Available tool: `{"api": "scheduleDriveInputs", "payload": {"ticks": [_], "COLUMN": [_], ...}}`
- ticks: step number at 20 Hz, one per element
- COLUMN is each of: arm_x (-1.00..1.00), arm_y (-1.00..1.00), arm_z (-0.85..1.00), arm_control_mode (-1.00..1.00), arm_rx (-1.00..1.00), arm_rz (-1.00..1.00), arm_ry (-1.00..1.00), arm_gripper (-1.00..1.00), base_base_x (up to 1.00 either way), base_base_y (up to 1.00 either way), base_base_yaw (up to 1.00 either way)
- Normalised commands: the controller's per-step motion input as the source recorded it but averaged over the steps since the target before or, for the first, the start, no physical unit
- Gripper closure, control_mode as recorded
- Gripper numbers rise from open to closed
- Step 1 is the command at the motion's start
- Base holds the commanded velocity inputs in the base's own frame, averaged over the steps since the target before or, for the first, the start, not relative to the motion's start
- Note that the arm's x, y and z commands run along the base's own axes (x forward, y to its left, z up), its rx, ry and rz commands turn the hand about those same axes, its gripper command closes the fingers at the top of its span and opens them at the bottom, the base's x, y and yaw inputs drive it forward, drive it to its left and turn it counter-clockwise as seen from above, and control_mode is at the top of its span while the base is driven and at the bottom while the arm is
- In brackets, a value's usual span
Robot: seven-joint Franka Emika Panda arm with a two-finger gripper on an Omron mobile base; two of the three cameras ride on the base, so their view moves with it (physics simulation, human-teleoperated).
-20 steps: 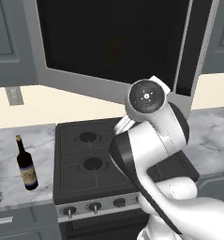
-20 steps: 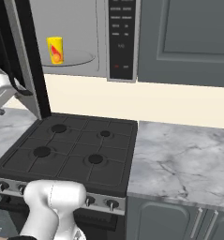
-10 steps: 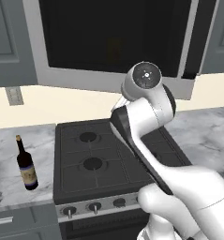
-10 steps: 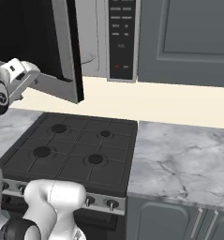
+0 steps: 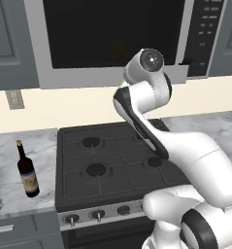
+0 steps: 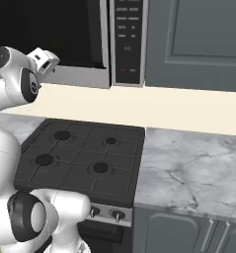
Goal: Place the microwavable item in the microwave. Then, close the microwave door and press the start button.
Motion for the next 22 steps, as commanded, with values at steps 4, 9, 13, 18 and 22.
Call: {"api": "scheduleDriveInputs", "payload": {"ticks": [4,9,13,18,22], "arm_x": [0.74,0.36,-0.03,-0.84,-0.96], "arm_y": [0.0,0.0,0.0,-0.14,-0.67], "arm_z": [0.29,0.0,0.0,0.01,0.01], "arm_control_mode": [-1.0,-1.0,-1.0,-1.0,-1.0], "arm_rx": [0.0,0.0,0.0,0.0,0.05], "arm_rz": [0.06,0.08,0.1,0.13,0.1], "arm_ry": [0.0,0.0,-0.06,-0.19,-0.2], "arm_gripper": [-1.0,-1.0,-1.0,-1.0,-1.0], "base_base_x": [0.0,0.0,0.0,0.0,0.0], "base_base_y": [0.0,0.0,0.0,0.0,0.0], "base_base_yaw": [0.0,0.0,0.0,0.0,0.0]}}
